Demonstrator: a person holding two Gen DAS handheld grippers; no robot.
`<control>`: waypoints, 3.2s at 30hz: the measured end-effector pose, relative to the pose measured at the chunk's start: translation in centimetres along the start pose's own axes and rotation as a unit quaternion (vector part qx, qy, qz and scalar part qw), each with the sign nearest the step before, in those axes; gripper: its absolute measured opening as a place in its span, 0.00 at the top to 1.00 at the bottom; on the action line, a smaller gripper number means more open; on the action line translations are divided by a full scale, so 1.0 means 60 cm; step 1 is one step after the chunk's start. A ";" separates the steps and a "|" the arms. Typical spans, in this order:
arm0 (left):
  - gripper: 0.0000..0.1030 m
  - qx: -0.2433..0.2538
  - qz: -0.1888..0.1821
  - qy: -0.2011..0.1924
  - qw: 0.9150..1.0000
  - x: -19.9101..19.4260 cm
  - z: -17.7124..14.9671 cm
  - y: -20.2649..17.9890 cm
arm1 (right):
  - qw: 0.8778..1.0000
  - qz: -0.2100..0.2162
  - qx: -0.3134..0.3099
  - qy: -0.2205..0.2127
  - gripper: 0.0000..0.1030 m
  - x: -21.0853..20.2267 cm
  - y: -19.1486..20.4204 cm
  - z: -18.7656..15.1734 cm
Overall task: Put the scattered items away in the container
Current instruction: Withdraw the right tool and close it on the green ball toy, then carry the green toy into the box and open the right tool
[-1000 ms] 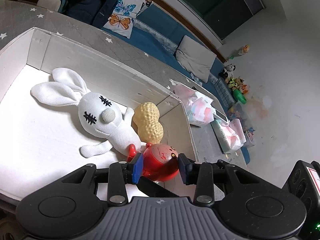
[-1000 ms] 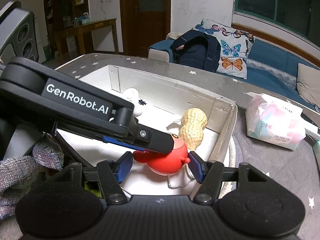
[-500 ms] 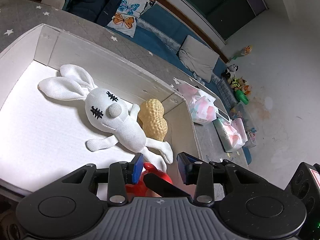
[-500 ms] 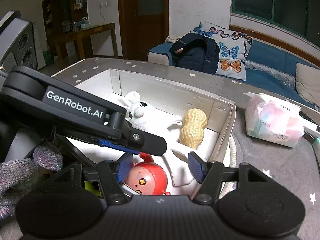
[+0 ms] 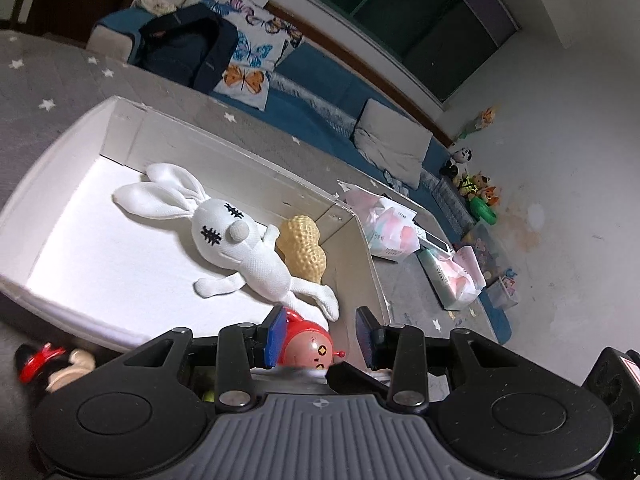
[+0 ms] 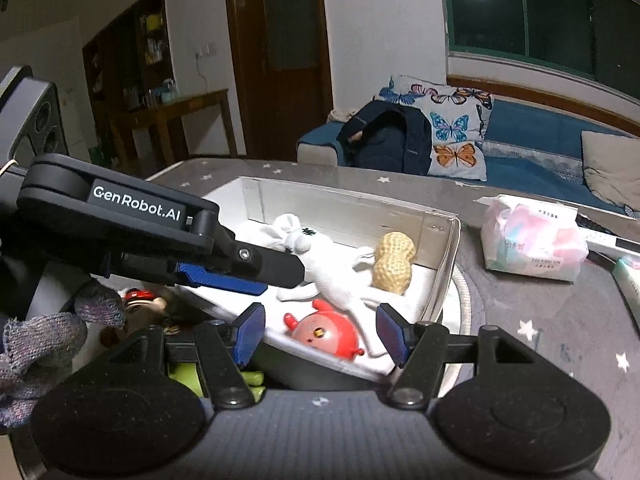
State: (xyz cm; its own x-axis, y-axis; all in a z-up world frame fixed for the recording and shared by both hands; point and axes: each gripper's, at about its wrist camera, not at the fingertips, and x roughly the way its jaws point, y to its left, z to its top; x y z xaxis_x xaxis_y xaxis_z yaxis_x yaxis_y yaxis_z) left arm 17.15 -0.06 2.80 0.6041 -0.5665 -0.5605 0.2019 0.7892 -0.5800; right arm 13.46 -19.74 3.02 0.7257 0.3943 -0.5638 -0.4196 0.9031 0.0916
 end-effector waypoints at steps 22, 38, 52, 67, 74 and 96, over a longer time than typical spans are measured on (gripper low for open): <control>0.61 -0.028 0.041 -0.017 0.999 -0.067 -0.095 0.045 | 0.999 0.043 0.009 0.021 0.31 0.018 0.070 -0.079; 0.61 -0.034 0.050 -0.012 0.998 -0.057 -0.100 0.056 | 0.996 0.067 0.028 0.042 0.31 0.062 0.068 -0.087; 0.61 -0.030 0.054 -0.008 0.998 -0.057 -0.099 0.057 | 0.996 0.070 0.024 0.043 0.35 0.073 0.068 -0.083; 0.61 -0.031 0.032 -0.016 0.999 -0.088 -0.112 0.033 | 0.998 0.054 0.001 0.015 0.35 0.017 0.080 -0.077; 0.61 -0.024 0.001 -0.046 0.999 -0.120 -0.098 0.003 | 0.999 0.042 -0.015 -0.025 0.35 -0.032 0.081 -0.051; 0.61 -0.045 0.005 -0.037 0.998 -0.025 0.033 0.062 | 0.999 0.048 0.006 0.012 0.35 0.099 0.030 0.058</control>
State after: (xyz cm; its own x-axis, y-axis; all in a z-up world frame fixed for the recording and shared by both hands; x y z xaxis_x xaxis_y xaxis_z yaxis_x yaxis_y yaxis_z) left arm 18.54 4.18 2.68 0.6618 -0.5363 -0.5238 0.1268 0.7687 -0.6269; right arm 18.90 -15.16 2.73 0.6688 0.4757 -0.5714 -0.4802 0.8631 0.1565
